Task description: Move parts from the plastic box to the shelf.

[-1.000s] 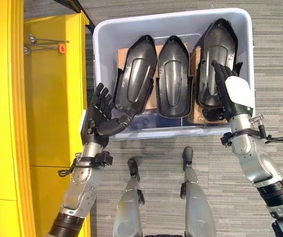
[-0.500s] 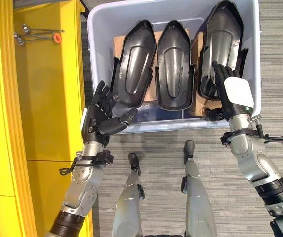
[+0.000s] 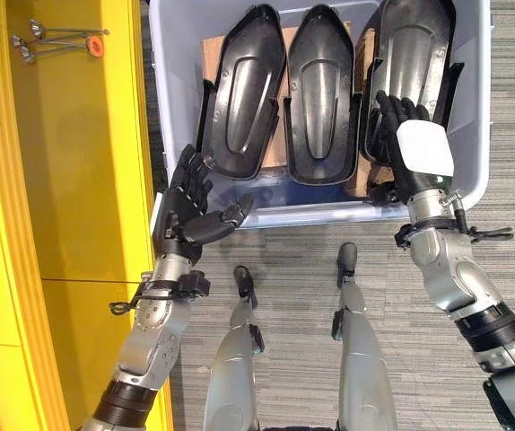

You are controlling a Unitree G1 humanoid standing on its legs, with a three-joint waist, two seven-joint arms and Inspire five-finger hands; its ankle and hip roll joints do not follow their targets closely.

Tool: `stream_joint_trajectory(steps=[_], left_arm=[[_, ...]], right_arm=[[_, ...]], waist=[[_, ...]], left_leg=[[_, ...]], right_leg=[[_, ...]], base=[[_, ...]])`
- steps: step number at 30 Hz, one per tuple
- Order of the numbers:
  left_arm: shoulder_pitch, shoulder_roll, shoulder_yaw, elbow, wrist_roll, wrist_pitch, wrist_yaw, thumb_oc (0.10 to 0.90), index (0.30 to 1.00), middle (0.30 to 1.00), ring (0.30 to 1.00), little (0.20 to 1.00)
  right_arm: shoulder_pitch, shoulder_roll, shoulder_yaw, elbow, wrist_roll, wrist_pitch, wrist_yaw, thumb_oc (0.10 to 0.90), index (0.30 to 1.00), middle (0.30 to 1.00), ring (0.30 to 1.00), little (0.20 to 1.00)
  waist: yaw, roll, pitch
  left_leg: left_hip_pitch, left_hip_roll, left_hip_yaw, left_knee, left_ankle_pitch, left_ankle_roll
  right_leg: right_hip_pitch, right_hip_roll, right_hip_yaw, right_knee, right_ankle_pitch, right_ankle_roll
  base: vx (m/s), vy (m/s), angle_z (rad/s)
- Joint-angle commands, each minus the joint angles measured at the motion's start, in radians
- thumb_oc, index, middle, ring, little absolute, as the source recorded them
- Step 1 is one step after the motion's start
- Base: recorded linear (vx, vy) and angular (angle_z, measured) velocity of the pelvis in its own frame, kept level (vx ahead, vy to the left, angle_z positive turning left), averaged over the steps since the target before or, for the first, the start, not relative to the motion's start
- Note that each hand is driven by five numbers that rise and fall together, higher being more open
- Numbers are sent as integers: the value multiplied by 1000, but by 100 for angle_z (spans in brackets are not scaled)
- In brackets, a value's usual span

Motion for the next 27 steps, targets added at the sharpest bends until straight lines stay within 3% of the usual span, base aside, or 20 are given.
stream_joint_trajectory(steps=[1, 11, 12, 13, 14, 27], left_arm=[[-30, 17, 11, -89, 36, -117, -13, 900, 1000, 1000, 1000, 1000], [-69, 15, -17, -44, 32, -136, -34, 900, 1000, 1000, 1000, 1000], [-71, 15, -18, -43, 32, -136, -33, 900, 1000, 1000, 1000, 1000], [-72, 14, -18, -43, 33, -136, -33, 900, 1000, 1000, 1000, 1000], [-74, 12, -17, -41, 33, -137, -34, 900, 1000, 1000, 1000, 1000], [-79, 15, -13, -52, 27, -122, -38, 900, 1000, 1000, 1000, 1000]], right_arm=[[-98, -48, 2, 30, -26, 4, -74, 900, 1000, 1000, 1000, 1000], [-192, -54, 57, 275, 87, 24, -90, 900, 1000, 1000, 1000, 1000], [-195, -51, 58, 290, 107, 28, -85, 706, 728, 728, 728, 728], [-197, -49, 60, 301, 119, 28, -88, 590, 566, 566, 566, 566], [-198, -43, 61, 324, 143, 23, -93, 400, 300, 300, 300, 300], [-190, -21, 45, 324, 159, 25, -42, 400, 300, 300, 300, 300]], waist=[[7, 45, -11], [32, 62, -11], [33, 64, -11], [34, 65, -11], [36, 66, -11], [33, 63, -11]], left_leg=[[-93, -50, -35, 68, -19, 41], [-132, -55, -46, 79, -13, 39], [-134, -55, -46, 80, -13, 39], [-136, -55, -46, 81, -13, 39], [-140, -54, -47, 84, -13, 40], [-152, -53, -48, 94, -14, 41]], right_leg=[[-23, 25, -36, 173, -210, -42], [-57, 20, -54, 191, -212, -43], [-60, 20, -54, 193, -212, -43], [-62, 20, -53, 195, -213, -43], [-67, 19, -53, 199, -213, -44], [-80, 23, -49, 216, -217, -46]], base=[[0, 0, 0], [-9, -16, 6], [0, 0, 0], [0, 0, 0], [0, 0, 0], [1, 0, 1]])
